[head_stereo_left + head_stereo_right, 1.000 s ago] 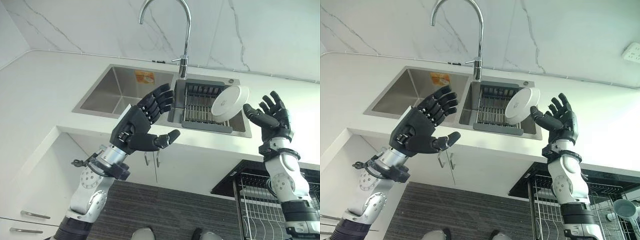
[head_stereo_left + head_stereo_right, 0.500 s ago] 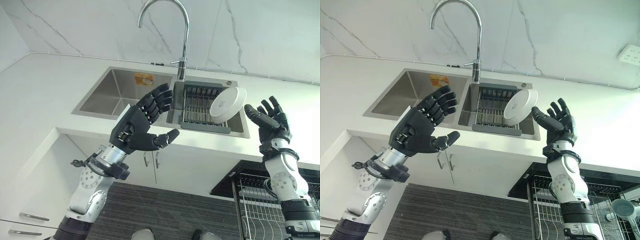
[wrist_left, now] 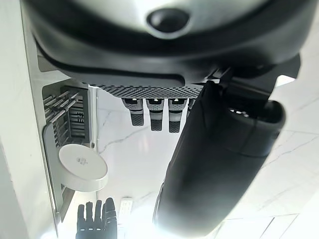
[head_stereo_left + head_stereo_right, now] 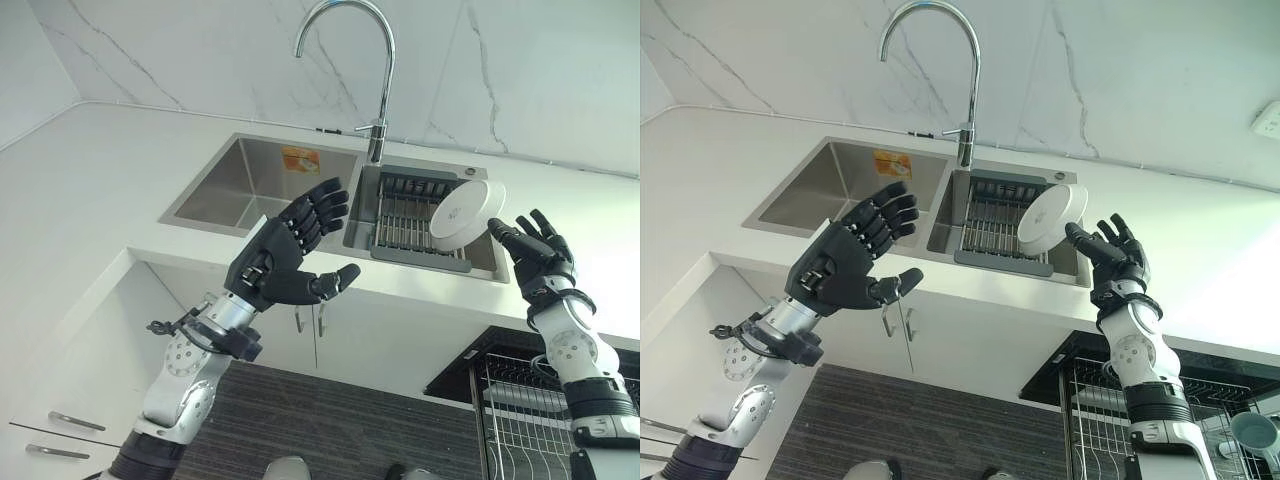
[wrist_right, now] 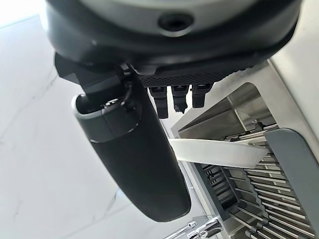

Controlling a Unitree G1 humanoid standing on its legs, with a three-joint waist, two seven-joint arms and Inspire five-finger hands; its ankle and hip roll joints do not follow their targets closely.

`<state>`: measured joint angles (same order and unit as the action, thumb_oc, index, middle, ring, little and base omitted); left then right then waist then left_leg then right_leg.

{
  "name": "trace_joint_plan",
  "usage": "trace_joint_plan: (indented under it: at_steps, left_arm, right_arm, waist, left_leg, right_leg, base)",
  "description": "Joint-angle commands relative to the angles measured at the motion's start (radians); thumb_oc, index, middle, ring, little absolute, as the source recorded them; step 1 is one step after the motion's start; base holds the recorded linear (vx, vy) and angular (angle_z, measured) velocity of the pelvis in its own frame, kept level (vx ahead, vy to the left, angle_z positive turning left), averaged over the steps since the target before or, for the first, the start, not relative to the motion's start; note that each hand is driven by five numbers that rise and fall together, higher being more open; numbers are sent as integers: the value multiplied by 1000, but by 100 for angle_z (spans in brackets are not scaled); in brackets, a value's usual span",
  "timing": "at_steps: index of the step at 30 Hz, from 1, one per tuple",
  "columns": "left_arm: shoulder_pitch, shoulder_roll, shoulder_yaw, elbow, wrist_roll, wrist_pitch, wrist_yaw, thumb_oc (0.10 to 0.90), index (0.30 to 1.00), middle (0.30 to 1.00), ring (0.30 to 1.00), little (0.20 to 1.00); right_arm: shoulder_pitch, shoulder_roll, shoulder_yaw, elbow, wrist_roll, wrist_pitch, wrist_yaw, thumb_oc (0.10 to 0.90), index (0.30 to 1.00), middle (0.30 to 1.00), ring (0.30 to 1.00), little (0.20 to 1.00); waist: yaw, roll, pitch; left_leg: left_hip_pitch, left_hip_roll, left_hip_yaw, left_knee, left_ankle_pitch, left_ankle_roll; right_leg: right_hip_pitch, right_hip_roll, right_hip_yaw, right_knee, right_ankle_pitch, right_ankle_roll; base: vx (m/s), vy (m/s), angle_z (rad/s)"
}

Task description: Place the dishes in the dishwasher.

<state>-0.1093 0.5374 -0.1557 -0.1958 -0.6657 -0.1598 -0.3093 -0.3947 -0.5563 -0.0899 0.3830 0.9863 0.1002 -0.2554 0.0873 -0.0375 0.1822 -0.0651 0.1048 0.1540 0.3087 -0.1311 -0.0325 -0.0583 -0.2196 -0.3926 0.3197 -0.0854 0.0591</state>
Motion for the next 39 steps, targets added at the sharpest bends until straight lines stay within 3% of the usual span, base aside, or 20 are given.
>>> trace_joint_plan:
  at_steps: [1,25,39]
  left_arm:
    - [-114,31,-6,-77,-77,-84,13,800,900,900,900,900]
    - [-138,57,-36,-58,-99,-73,24,800,900,900,900,900]
    - [-152,62,-48,-47,-105,-63,38,800,900,900,900,900]
  right_arm:
    - [-157,-96,-3,14,32,-49,49,800,900,900,900,900]
    - [-319,-206,89,219,20,42,140,800,900,900,900,900]
    - [-428,-223,161,317,17,85,157,800,900,900,900,900]
  waist:
    - [19,-17,-68]
    - [46,-19,-71]
    - [66,-14,-77]
  left_leg:
    - [62,10,-17,-9,-151,-22]
    - [59,3,-30,-9,-141,-31]
    - [52,0,-45,-9,-132,-37]
  right_leg:
    - [61,10,23,-20,-89,83]
    - [78,10,12,-20,-106,75]
    - [90,7,1,-20,-122,67]
  base:
    - [0,0,0]
    - [0,1,0]
    - [-2,10,4]
